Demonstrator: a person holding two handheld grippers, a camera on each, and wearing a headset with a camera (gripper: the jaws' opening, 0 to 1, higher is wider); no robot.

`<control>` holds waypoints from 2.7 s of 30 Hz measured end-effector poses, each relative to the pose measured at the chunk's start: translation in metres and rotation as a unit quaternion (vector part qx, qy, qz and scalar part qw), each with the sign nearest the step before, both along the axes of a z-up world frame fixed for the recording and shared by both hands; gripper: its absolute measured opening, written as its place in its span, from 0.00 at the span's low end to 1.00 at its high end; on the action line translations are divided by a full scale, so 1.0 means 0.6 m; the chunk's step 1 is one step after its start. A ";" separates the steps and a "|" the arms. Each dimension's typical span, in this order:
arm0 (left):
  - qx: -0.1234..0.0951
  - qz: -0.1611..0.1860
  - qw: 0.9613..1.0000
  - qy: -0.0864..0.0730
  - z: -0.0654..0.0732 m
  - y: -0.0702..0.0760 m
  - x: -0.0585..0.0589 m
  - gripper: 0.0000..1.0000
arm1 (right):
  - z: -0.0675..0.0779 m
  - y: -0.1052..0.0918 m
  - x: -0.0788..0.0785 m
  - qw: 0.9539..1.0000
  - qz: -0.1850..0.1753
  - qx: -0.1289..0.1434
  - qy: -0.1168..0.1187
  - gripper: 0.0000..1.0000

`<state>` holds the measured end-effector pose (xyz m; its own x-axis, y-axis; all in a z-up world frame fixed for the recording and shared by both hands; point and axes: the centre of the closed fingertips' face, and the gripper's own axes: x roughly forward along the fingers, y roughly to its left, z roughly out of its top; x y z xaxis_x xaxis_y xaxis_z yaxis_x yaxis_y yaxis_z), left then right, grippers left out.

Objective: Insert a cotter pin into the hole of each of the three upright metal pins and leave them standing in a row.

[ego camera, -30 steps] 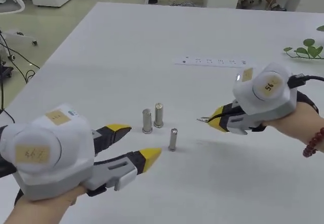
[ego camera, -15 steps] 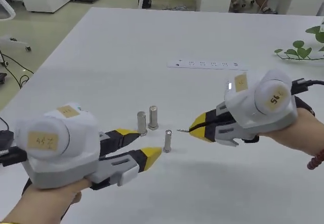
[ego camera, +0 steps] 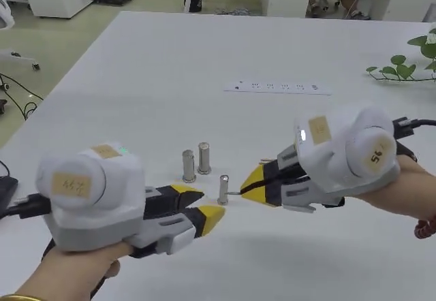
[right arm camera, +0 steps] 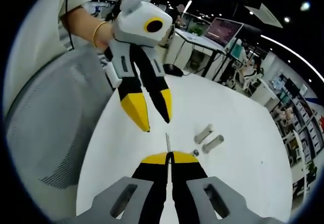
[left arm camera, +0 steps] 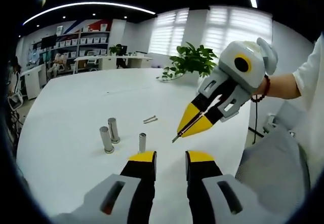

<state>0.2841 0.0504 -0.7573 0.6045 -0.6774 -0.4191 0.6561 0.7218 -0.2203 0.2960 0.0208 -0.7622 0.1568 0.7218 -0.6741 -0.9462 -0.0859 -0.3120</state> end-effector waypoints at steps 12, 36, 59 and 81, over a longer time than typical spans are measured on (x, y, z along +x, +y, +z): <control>-0.072 0.004 0.997 0.041 0.002 -0.023 -0.011 0.11 | 0.005 0.005 -0.025 1.000 0.028 0.010 0.000 0.02; -0.111 0.002 0.991 0.072 0.003 -0.036 -0.019 0.00 | 0.005 0.018 -0.045 0.998 0.053 0.017 0.005 0.02; -0.103 -0.001 0.993 0.055 0.004 -0.034 -0.018 0.01 | -0.002 0.013 -0.049 0.998 0.058 0.002 -0.005 0.02; -0.080 -0.022 0.996 0.026 0.008 -0.027 -0.019 0.00 | 0.000 0.022 -0.051 0.999 0.042 0.024 0.010 0.03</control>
<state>0.2728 0.0343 -0.7528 0.5537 -0.7630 -0.3336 0.6703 0.6460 -0.3651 0.2652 0.0338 -0.7620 0.0808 0.7628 -0.6416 -0.9425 -0.1511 -0.2983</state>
